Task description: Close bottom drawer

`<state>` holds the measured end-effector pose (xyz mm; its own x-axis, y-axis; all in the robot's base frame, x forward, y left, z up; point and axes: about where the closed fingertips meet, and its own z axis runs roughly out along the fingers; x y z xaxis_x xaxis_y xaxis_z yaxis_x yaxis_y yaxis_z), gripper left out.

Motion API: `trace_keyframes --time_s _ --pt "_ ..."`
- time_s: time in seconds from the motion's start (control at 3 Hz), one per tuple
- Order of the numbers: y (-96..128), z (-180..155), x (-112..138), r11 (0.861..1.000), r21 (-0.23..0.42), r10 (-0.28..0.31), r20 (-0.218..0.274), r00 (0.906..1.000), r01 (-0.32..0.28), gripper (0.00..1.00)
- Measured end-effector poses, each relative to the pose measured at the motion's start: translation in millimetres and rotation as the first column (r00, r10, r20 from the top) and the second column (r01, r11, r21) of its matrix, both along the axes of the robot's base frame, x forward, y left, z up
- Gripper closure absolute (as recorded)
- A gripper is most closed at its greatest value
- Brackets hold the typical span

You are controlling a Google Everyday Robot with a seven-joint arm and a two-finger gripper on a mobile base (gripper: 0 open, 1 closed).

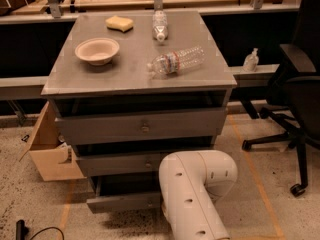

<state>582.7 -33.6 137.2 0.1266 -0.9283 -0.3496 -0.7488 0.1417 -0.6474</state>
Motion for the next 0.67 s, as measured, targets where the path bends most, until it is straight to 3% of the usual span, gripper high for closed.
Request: trace_keyframes --time_s 0.67 --pt "0.1 -0.7 7.2 1.0 -0.01 0.006 0.023 0.9997 -0.006 1.0"
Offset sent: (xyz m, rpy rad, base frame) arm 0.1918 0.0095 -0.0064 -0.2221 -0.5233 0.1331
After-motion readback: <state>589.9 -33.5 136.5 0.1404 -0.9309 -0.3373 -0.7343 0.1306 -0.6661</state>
